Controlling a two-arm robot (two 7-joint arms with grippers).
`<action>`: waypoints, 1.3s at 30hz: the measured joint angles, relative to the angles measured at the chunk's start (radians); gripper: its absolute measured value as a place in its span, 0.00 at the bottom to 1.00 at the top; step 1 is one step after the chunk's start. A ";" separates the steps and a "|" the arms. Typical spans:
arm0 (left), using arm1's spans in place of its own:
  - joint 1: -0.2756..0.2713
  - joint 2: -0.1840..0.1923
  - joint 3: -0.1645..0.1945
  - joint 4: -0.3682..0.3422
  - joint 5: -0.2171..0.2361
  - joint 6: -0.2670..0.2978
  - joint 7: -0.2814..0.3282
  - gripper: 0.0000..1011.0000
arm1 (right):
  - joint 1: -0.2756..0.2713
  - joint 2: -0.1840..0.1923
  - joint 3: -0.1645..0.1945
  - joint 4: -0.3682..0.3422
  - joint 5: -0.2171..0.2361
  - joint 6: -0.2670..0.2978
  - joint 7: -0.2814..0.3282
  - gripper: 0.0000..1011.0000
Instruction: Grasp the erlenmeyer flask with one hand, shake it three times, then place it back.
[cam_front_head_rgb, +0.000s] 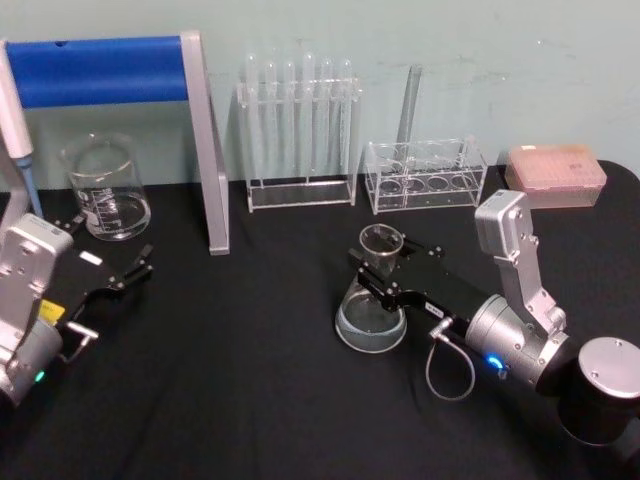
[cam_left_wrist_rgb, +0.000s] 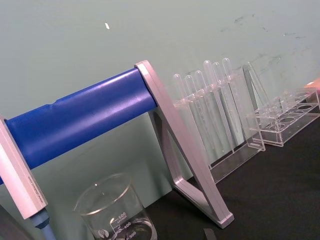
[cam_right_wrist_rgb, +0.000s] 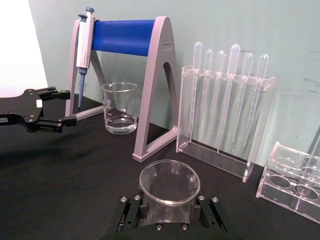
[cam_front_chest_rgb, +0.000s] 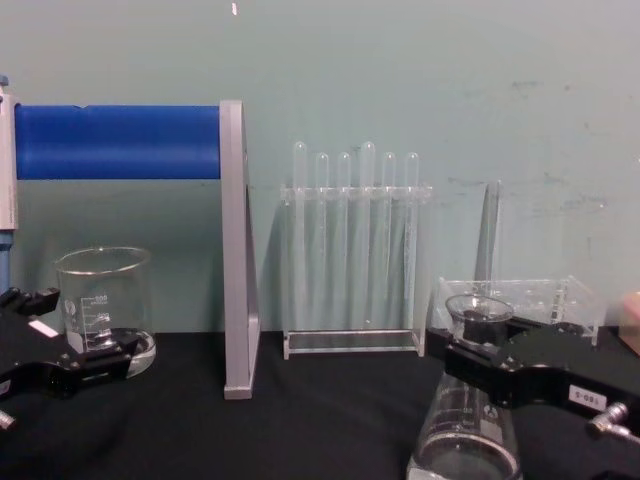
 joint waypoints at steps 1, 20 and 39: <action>0.000 0.000 0.000 0.000 0.000 0.000 0.000 0.99 | 0.000 0.000 0.000 0.000 0.000 0.000 0.000 0.44; 0.000 0.000 0.000 0.000 0.000 0.000 0.000 0.99 | -0.012 0.022 0.039 -0.172 0.034 0.079 -0.023 0.44; 0.000 0.000 0.000 0.000 0.000 0.000 0.000 0.99 | -0.018 0.003 0.040 -0.202 0.013 0.106 -0.095 0.44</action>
